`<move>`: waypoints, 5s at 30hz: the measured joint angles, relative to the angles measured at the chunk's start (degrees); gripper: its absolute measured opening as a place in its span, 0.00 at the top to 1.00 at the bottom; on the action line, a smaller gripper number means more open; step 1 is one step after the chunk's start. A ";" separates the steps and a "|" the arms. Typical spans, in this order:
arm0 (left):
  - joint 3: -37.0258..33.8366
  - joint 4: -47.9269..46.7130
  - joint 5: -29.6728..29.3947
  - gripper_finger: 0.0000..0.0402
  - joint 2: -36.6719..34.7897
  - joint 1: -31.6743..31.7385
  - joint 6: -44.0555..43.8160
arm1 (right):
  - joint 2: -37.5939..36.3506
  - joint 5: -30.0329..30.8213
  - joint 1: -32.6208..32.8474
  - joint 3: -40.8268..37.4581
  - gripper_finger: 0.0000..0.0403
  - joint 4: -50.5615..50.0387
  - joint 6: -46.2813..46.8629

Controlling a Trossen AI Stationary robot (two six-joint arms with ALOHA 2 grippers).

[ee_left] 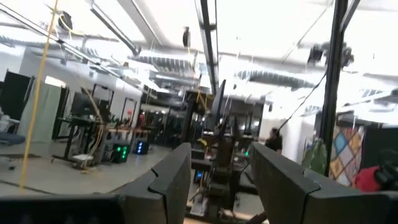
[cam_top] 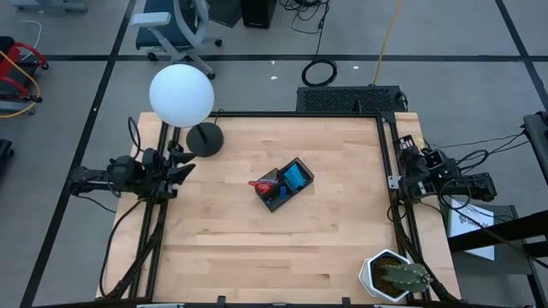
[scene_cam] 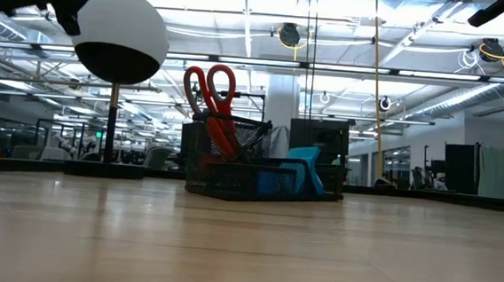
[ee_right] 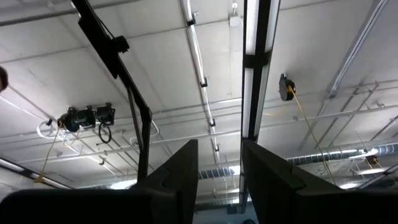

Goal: Pick and place office supplies into organizer
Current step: Return to Home Position

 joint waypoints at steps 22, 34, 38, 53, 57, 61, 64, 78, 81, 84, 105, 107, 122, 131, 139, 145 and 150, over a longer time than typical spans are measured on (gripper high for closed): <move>-4.72 -5.71 3.28 0.58 0.07 -0.02 2.60 | 0.02 0.04 0.00 -0.04 0.71 -18.57 1.58; -4.72 -15.75 3.93 0.58 0.09 -0.02 5.17 | 0.02 -0.06 0.00 -0.04 0.71 -41.60 1.90; -4.65 -19.29 4.09 0.58 0.11 -0.02 4.67 | 0.04 -0.07 0.02 -0.04 0.71 -46.63 1.77; -4.59 -19.69 4.15 0.58 4.36 -0.02 4.23 | 0.04 -0.15 0.02 -0.04 0.71 -56.48 -1.36; -4.59 -19.79 5.32 0.58 5.68 -0.02 4.25 | 0.04 -0.15 0.02 -0.07 0.71 -56.71 -3.65; -4.60 -19.93 6.86 0.58 6.07 -0.01 5.02 | 0.04 -0.15 0.01 -0.09 0.71 -56.89 -4.11; -4.61 -19.91 6.91 0.58 6.08 -0.01 4.73 | 0.04 -0.17 0.02 -0.09 0.71 -56.89 -3.85; -4.74 -17.76 6.68 0.58 6.08 -0.01 7.96 | 0.04 -0.09 0.00 -0.09 0.71 -55.95 -3.69; -4.74 -17.75 6.69 0.58 6.08 -0.02 5.29 | 0.04 -0.09 0.02 -0.09 0.71 -55.92 -3.67; -4.74 -17.56 6.50 0.58 6.08 -0.02 2.51 | 0.04 -0.09 0.01 -0.09 0.71 -55.87 -3.67; -4.74 -17.30 5.88 0.58 6.08 -0.01 1.76 | 0.03 -0.09 0.00 -0.09 0.71 -55.89 -3.67; -4.74 -17.29 5.88 0.58 6.08 0.00 1.75 | 0.04 -0.09 0.00 -0.09 0.71 -55.87 -3.67; -4.74 -17.27 5.88 0.58 6.08 -0.02 1.76 | 0.04 -0.09 0.00 -0.09 0.71 -55.88 -3.67; -4.72 -17.27 5.86 0.58 6.08 -0.02 1.76 | 0.03 -0.09 0.00 -0.09 0.71 -55.89 -3.67; -4.72 -17.27 5.87 0.58 6.08 -0.01 1.76 | 0.04 -0.09 0.02 -0.09 0.71 -55.89 -3.67; -4.72 -17.27 5.88 0.58 6.08 -0.02 1.76 | 0.04 -0.09 0.00 -0.09 0.71 -55.89 -3.66; -4.72 -17.27 5.86 0.58 6.08 -0.01 1.76 | 0.04 -0.09 0.01 -0.09 0.71 -55.89 -3.67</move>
